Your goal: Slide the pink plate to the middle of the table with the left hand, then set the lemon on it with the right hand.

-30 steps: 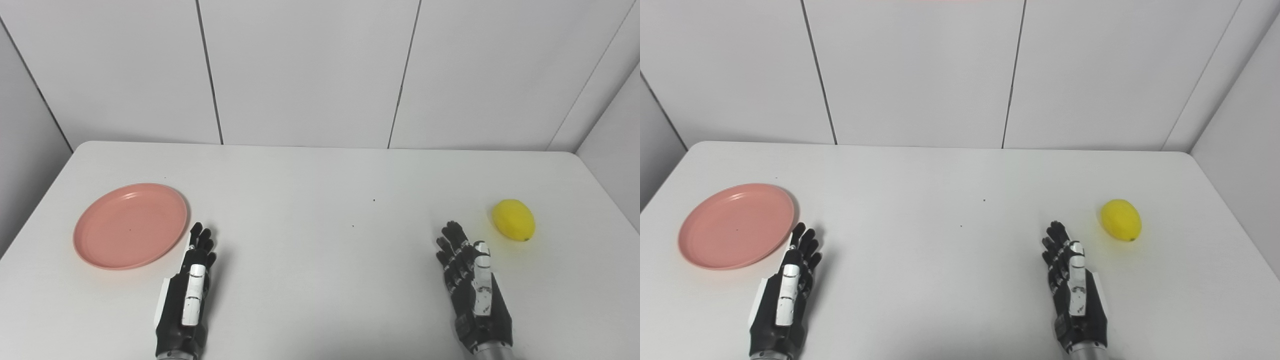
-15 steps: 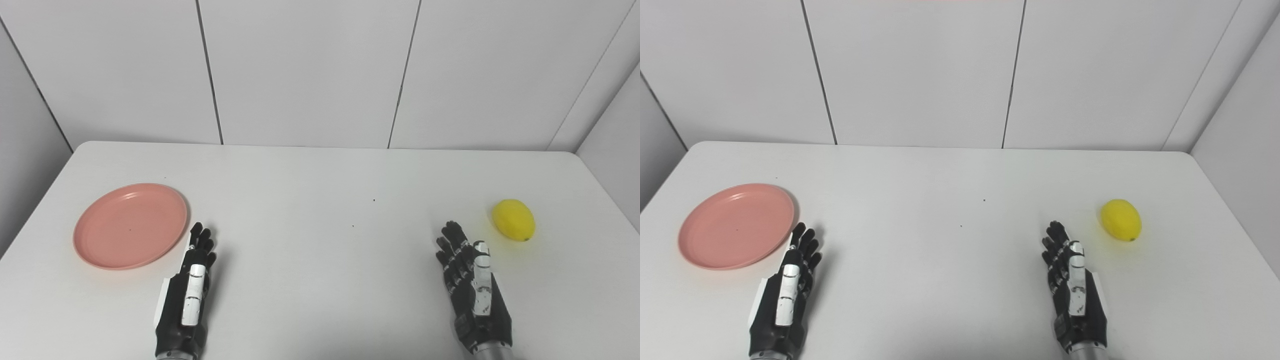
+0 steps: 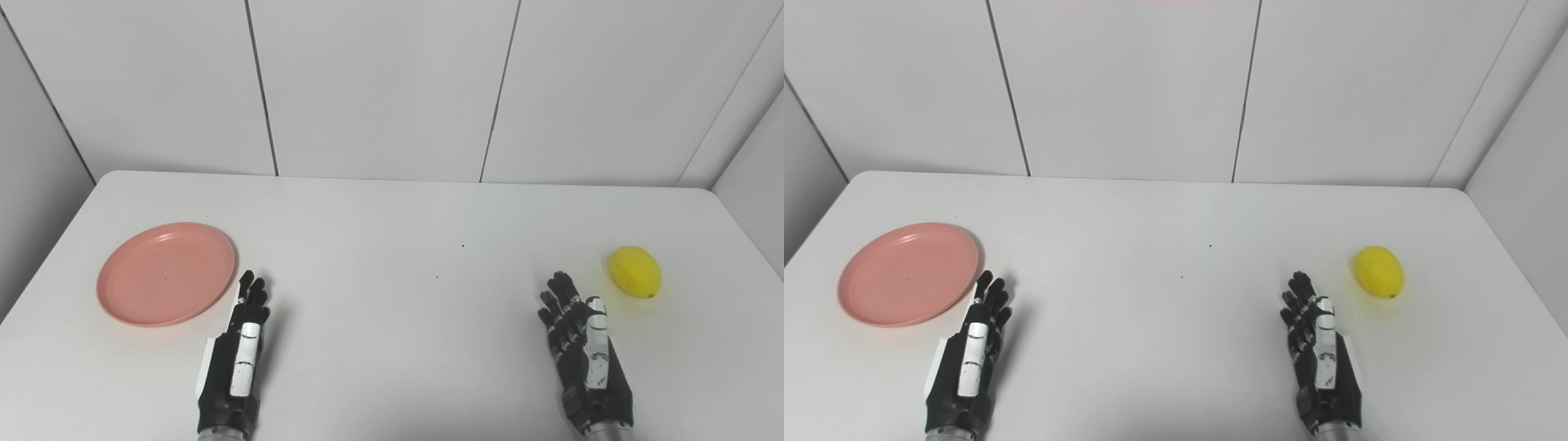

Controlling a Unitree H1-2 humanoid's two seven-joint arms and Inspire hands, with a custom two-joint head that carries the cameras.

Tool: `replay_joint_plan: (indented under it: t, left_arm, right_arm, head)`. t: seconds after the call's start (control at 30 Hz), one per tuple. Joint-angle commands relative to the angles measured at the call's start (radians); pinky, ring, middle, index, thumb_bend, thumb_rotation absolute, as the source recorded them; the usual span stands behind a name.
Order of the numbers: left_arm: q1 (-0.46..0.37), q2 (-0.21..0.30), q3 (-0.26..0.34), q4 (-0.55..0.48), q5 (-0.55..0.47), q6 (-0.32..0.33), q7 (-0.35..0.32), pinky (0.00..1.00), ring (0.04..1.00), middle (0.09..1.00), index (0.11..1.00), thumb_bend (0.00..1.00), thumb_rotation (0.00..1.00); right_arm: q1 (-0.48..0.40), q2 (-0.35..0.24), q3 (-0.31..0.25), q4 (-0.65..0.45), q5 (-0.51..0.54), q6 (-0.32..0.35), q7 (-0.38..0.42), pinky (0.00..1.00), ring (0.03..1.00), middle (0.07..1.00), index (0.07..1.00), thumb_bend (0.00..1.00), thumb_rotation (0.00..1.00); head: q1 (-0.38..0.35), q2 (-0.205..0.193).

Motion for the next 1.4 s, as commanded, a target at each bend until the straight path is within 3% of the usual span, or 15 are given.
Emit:
replay_joint_plan:
  t: [0.0,0.23,0.73,1.37]
  left_arm:
    - [0.012,0.019,-0.015,0.011,0.022,-0.003,0.012,1.00,0.984,0.977,1.000,0.69,0.93]
    - [0.009,0.011,-0.032,0.026,0.049,-0.002,0.038,1.00,0.978,0.972,0.997,0.71,0.92]
    - [0.004,-0.008,-0.059,0.089,0.074,-0.050,0.075,0.98,0.966,0.957,0.982,0.64,0.90]
    - [-0.002,-0.010,-0.077,0.141,0.089,-0.077,0.106,0.97,0.964,0.955,0.973,0.67,0.89]
  right_arm:
    - [-0.007,-0.008,-0.009,0.019,0.014,-0.037,0.011,1.00,0.976,0.969,0.948,0.77,1.00]
    - [-0.012,-0.019,-0.023,0.047,0.032,-0.052,0.027,1.00,0.985,0.974,0.948,0.77,1.00]
    - [-0.016,-0.039,-0.050,0.085,0.072,-0.058,0.057,1.00,1.000,0.989,0.965,0.74,1.00]
    - [-0.016,-0.051,-0.052,0.125,0.069,-0.082,0.072,1.00,1.000,1.000,0.987,0.70,1.00]
  head:
    - [0.012,-0.006]
    - [0.043,-0.022]
    - [0.155,-0.081]
    - [0.175,-0.149]
